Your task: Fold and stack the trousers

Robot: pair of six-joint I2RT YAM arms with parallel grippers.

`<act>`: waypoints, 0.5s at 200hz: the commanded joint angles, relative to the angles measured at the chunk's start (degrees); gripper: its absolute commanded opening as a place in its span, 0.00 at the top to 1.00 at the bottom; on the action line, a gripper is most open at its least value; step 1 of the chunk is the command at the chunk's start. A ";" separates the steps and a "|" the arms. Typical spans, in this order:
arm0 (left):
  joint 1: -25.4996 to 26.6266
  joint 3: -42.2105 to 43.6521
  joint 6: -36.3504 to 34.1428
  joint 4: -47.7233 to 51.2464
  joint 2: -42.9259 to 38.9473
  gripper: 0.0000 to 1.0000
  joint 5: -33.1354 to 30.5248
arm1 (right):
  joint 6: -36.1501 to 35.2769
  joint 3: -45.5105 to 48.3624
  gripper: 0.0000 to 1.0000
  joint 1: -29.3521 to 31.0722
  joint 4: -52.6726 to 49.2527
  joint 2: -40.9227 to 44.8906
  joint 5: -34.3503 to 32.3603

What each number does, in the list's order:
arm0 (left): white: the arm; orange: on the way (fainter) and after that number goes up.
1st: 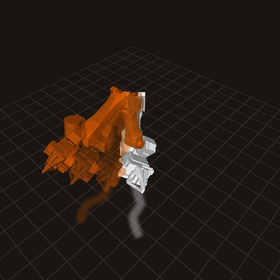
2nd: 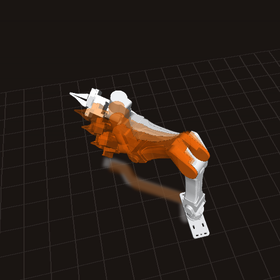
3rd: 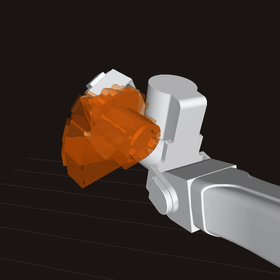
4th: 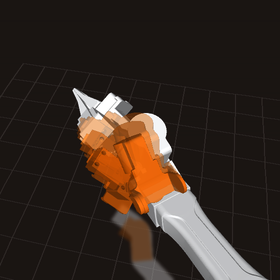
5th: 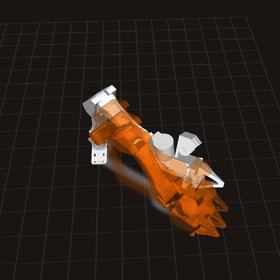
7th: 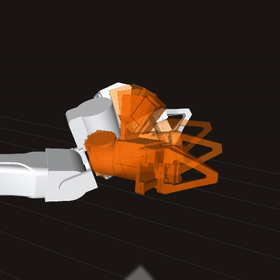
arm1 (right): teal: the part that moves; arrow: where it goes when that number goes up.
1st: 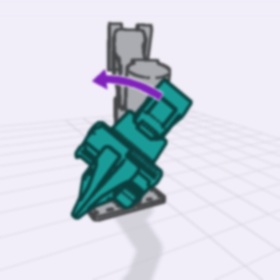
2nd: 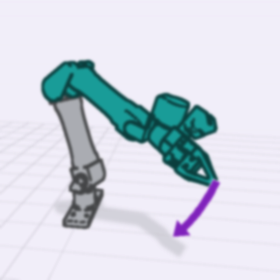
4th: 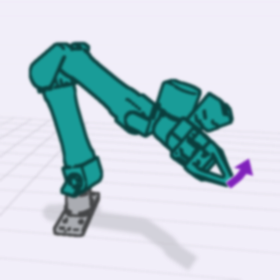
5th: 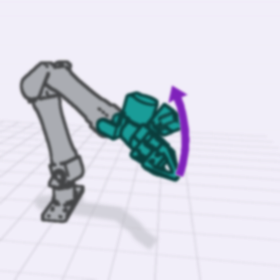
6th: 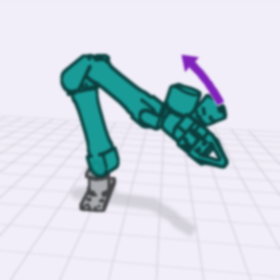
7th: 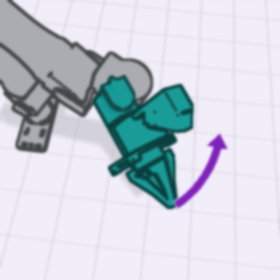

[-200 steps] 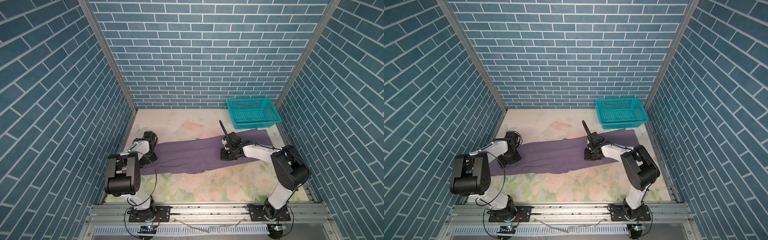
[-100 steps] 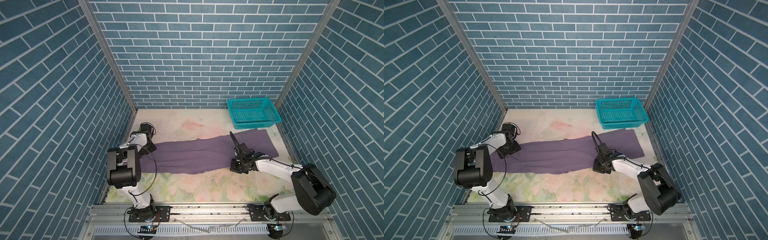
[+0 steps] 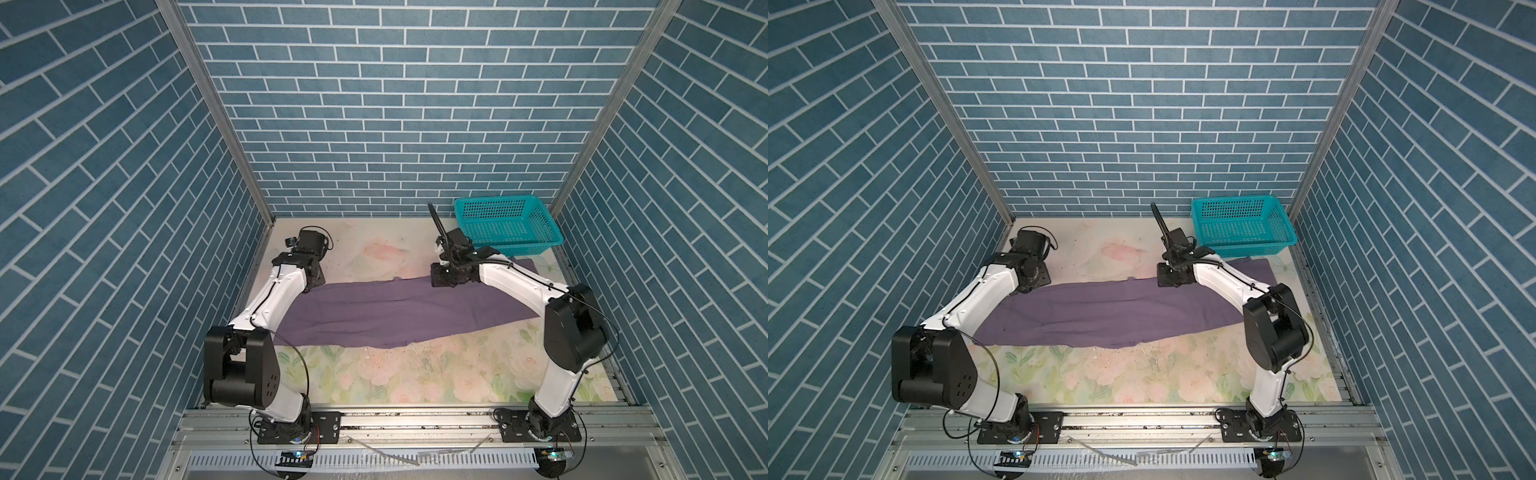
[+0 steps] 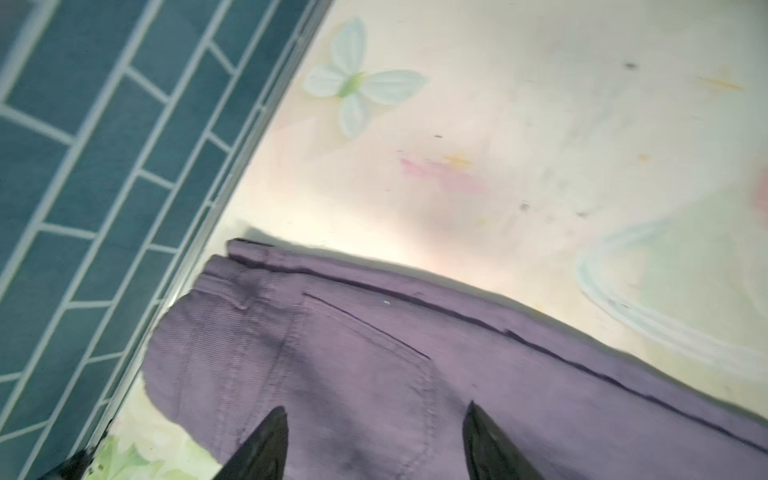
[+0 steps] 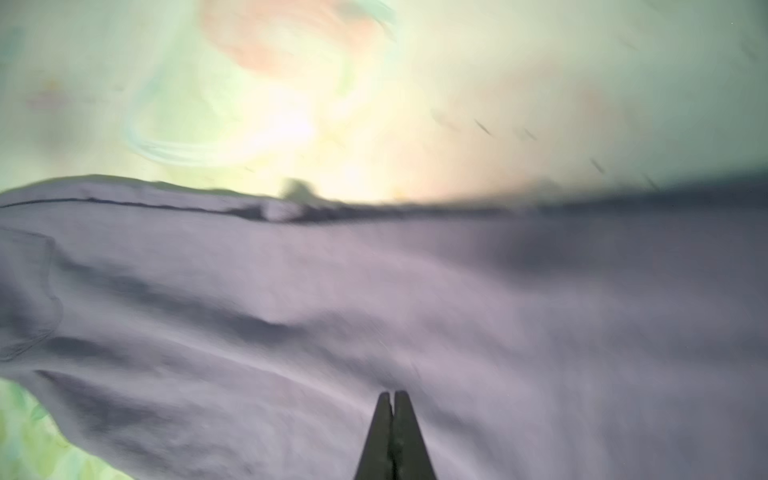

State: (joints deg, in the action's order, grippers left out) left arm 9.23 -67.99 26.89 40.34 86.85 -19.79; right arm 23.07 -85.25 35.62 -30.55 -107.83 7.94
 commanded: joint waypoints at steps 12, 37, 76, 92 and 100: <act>6.93 1.71 -3.75 -6.49 2.11 0.29 9.11 | -7.00 -8.77 0.94 0.59 -1.25 -9.06 6.90; 10.89 -0.71 -4.52 -8.80 8.08 0.27 11.41 | -8.20 -13.42 0.88 0.86 -2.15 -14.80 9.84; 13.23 -6.40 -4.74 -9.87 17.46 0.26 14.13 | -8.90 -17.50 0.75 1.11 -2.77 -21.22 10.95; 13.67 -8.25 -4.94 -9.32 20.25 0.25 13.77 | -8.79 -18.81 0.71 1.12 -2.76 -22.56 11.13; 13.62 -8.90 -5.07 -8.95 21.61 0.25 13.58 | -8.70 -19.64 0.70 1.09 -2.79 -23.20 11.46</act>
State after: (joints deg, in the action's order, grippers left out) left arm 22.33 -74.00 22.87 31.27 105.97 -6.74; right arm 16.14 -100.90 36.38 -31.86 -129.51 17.47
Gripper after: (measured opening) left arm 0.746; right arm 0.287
